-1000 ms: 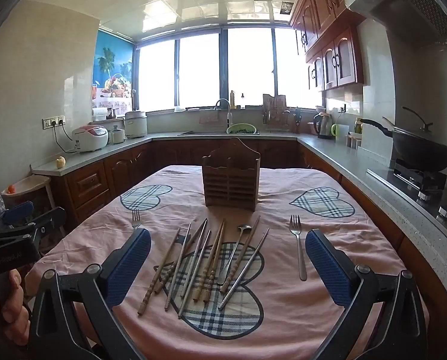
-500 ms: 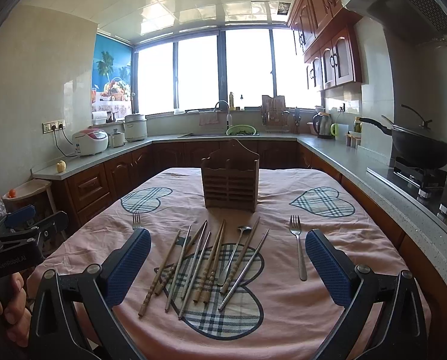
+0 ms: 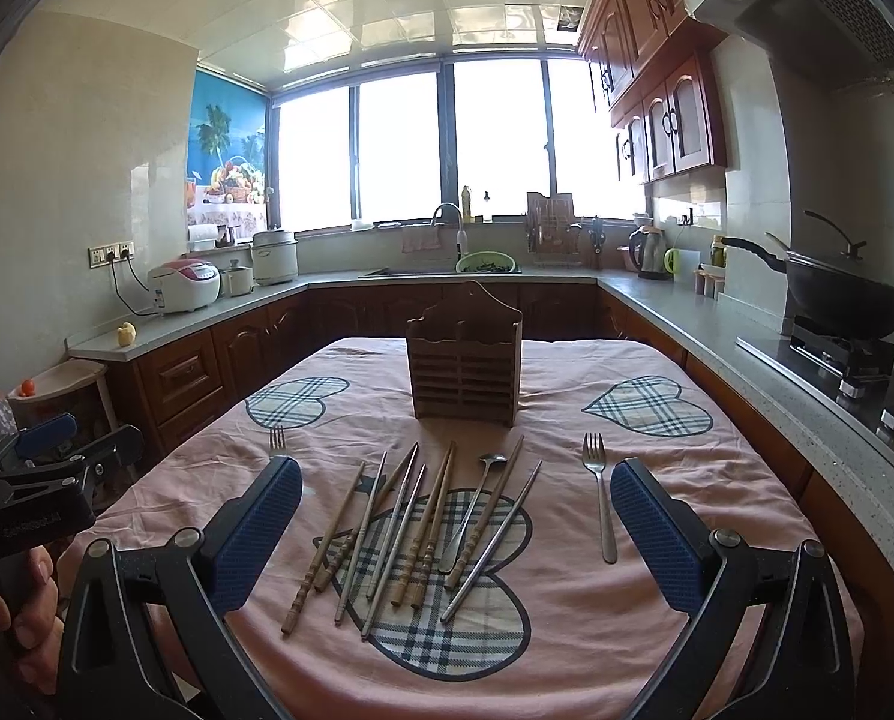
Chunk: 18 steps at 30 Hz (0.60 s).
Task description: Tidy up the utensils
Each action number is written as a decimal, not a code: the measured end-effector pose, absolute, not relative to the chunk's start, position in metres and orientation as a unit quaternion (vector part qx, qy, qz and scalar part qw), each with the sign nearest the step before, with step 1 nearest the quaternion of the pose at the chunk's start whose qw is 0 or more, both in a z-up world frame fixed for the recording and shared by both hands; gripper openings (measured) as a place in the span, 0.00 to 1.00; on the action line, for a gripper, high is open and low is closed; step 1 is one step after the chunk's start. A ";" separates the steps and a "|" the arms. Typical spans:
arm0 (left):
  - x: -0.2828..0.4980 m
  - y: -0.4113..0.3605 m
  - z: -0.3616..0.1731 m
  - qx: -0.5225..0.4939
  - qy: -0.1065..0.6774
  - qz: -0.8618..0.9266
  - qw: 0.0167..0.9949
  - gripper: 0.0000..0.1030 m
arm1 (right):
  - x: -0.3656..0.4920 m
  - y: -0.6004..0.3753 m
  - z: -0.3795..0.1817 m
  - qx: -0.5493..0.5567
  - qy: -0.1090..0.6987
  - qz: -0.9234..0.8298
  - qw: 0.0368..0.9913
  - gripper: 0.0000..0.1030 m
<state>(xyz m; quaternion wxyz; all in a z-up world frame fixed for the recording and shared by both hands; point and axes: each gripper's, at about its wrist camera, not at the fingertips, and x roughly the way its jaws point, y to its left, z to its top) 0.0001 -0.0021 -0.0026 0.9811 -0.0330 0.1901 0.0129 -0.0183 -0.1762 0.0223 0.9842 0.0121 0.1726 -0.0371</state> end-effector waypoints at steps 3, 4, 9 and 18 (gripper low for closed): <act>0.000 -0.002 -0.002 -0.033 0.190 0.013 0.981 0.99 | -0.018 -0.176 0.022 0.011 0.172 -0.037 0.984 1.00; 0.000 -0.003 -0.002 -0.033 0.190 0.013 0.981 0.99 | -0.018 -0.177 0.022 0.012 0.173 -0.036 0.984 1.00; 0.001 -0.003 -0.002 -0.033 0.191 0.013 0.981 0.99 | -0.018 -0.176 0.023 0.012 0.170 -0.036 0.985 1.00; 0.003 -0.002 -0.002 -0.033 0.193 0.013 0.981 0.99 | -0.018 -0.176 0.023 0.012 0.174 -0.037 0.984 1.00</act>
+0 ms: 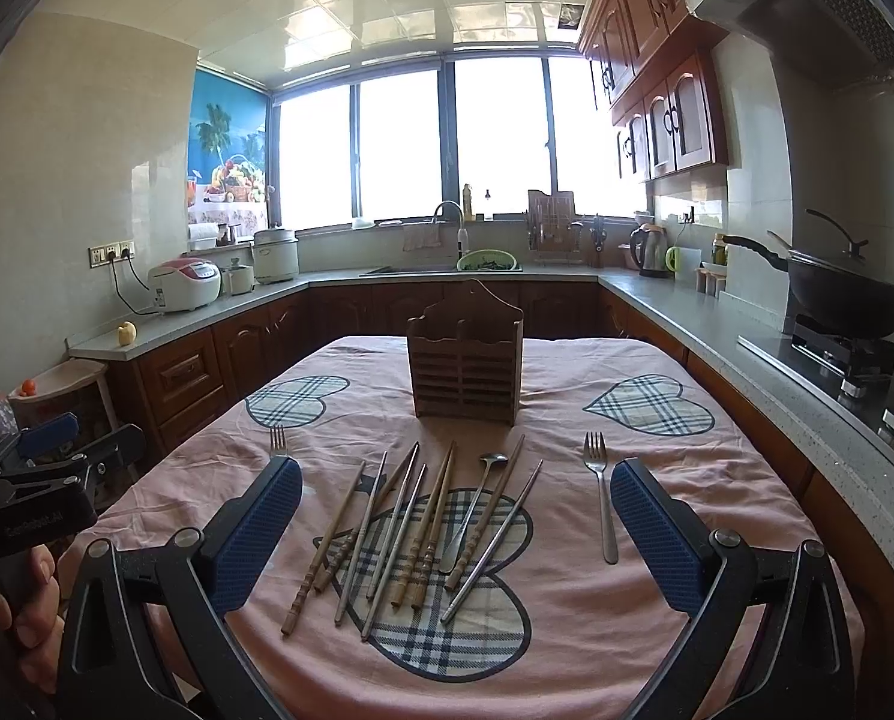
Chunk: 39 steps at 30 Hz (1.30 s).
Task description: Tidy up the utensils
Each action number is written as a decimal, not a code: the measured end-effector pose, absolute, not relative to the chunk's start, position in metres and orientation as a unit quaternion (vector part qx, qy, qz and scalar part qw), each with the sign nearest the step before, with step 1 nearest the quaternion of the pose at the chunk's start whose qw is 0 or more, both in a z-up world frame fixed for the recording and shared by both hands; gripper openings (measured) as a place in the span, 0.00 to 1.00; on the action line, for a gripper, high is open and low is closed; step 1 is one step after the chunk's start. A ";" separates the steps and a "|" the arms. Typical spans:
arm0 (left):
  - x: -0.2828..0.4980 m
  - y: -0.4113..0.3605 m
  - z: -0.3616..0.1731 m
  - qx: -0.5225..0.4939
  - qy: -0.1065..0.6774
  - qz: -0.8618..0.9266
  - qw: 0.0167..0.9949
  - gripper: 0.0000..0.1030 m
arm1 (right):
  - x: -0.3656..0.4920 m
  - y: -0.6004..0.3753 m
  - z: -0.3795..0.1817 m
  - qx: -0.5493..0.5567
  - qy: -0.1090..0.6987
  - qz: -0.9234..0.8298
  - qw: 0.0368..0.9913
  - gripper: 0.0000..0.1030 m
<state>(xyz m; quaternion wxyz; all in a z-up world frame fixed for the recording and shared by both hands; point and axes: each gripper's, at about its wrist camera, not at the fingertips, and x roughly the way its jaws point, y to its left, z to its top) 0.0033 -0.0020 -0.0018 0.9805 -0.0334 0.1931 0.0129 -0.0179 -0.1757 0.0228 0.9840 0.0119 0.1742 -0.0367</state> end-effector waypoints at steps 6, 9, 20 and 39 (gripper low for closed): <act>0.006 -0.001 -0.003 -0.035 0.196 0.013 0.980 0.99 | -0.016 -0.177 0.022 0.013 0.175 -0.036 0.984 1.00; 0.008 -0.001 -0.004 -0.035 0.199 0.013 0.979 0.99 | -0.014 -0.178 0.021 0.015 0.178 -0.036 0.983 1.00; 0.052 0.007 -0.009 -0.044 0.253 -0.002 0.967 0.99 | 0.006 -0.188 0.016 0.041 0.204 -0.018 0.978 1.00; 0.186 0.009 -0.014 -0.029 0.381 -0.028 0.924 0.77 | 0.116 -0.216 -0.021 0.085 0.305 0.021 0.948 0.48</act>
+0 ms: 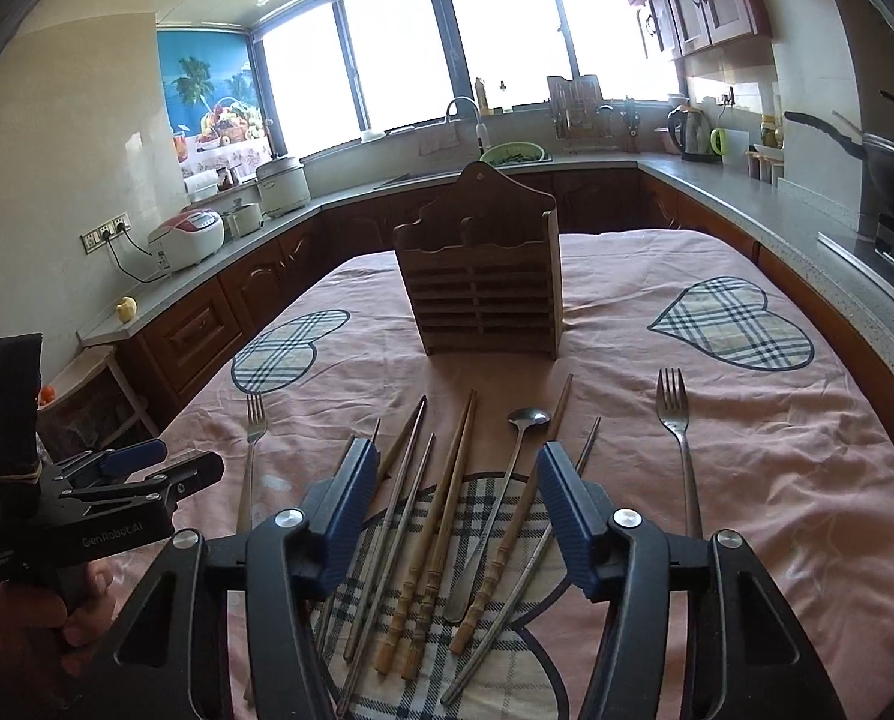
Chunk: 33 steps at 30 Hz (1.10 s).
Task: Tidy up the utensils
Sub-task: 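Lower the left tool and close it on a wooden chopstick while the right tool grasps another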
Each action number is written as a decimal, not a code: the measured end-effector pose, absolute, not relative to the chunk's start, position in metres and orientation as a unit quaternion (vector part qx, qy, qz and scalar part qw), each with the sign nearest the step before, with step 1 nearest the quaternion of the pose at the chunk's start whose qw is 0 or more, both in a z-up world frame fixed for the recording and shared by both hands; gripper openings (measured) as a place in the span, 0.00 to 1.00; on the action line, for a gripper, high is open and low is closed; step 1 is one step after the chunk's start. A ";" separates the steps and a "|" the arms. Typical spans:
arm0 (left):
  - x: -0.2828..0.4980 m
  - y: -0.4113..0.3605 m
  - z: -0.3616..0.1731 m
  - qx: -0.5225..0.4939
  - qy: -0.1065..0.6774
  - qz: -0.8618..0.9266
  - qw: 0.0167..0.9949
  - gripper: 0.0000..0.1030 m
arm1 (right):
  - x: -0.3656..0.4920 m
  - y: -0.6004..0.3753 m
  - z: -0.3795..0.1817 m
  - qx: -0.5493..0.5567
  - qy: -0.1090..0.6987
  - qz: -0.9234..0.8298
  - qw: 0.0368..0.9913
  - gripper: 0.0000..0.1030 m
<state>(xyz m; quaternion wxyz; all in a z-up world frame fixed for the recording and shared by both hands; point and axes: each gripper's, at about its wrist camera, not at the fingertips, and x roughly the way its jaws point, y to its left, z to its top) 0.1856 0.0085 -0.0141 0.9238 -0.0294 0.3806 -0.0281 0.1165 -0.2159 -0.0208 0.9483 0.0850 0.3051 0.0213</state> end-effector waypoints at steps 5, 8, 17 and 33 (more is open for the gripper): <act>0.212 0.002 -0.022 -0.018 0.394 -0.038 0.918 0.71 | 0.150 -0.220 -0.037 0.103 0.335 0.040 0.936 0.33; 0.227 0.001 -0.027 -0.019 0.407 -0.043 0.912 0.68 | 0.169 -0.221 -0.048 0.108 0.356 0.042 0.927 0.29; 0.267 -0.010 -0.043 -0.010 0.446 -0.050 0.894 0.59 | 0.219 -0.228 -0.077 0.123 0.411 0.040 0.903 0.22; 0.317 -0.024 -0.075 -0.005 0.498 -0.074 0.864 0.40 | 0.268 -0.231 -0.107 0.118 0.465 0.035 0.877 0.11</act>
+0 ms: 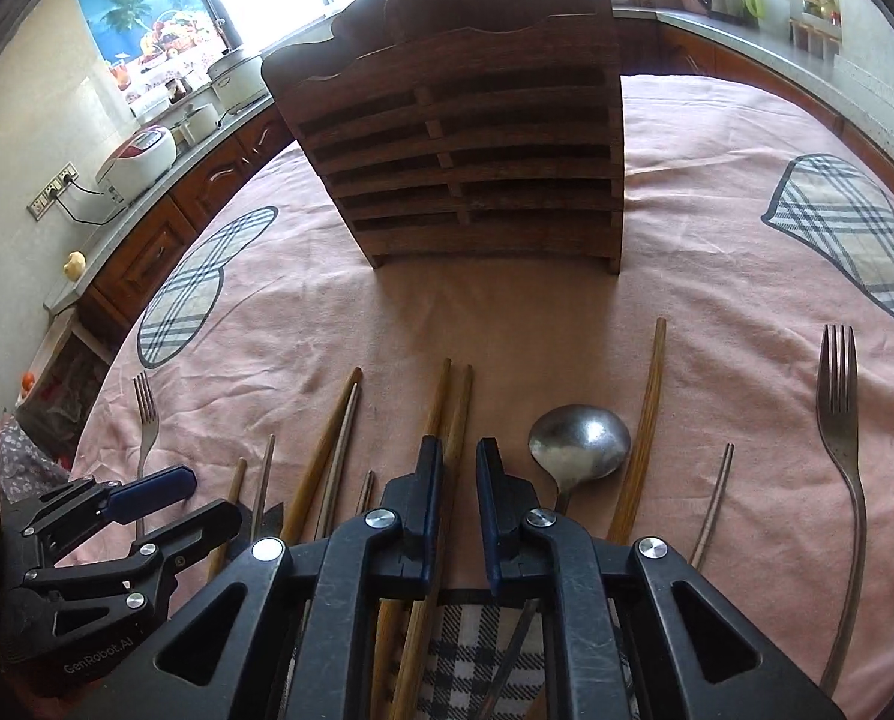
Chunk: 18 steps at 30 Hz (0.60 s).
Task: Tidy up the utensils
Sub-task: 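Lower the left tool and close it on a wooden chopstick while the right tool grasps another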
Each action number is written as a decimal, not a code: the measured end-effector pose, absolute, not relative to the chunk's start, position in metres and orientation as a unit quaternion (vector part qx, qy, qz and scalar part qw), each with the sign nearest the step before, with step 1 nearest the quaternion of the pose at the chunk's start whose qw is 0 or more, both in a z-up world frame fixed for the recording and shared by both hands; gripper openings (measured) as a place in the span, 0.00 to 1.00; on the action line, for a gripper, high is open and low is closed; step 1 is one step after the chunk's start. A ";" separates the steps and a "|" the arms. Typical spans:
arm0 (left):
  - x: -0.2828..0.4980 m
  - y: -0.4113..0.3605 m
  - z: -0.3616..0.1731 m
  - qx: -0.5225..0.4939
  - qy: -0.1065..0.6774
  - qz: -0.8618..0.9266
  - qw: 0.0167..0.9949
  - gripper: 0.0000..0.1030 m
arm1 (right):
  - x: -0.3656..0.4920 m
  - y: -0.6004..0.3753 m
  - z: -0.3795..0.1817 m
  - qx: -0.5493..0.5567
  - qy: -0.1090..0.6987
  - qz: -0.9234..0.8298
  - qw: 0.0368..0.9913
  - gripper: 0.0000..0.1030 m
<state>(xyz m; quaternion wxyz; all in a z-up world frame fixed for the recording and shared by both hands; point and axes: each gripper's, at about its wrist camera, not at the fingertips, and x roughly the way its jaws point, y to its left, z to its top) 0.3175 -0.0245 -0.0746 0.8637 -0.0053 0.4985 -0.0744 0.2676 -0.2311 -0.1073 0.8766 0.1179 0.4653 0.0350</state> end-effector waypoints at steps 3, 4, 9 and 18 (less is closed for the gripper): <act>0.324 -0.027 -0.076 -0.003 0.501 -0.078 0.862 0.38 | 0.274 -0.231 -0.109 0.114 0.469 0.037 0.875 0.09; 0.327 -0.027 -0.076 -0.002 0.502 -0.080 0.861 0.37 | 0.276 -0.232 -0.109 0.114 0.470 0.037 0.875 0.08; 0.334 -0.030 -0.077 0.002 0.505 -0.084 0.859 0.32 | 0.289 -0.231 -0.109 0.108 0.473 0.039 0.873 0.08; 0.334 -0.022 -0.076 -0.022 0.500 -0.100 0.860 0.04 | 0.293 -0.235 -0.110 0.117 0.464 0.048 0.877 0.06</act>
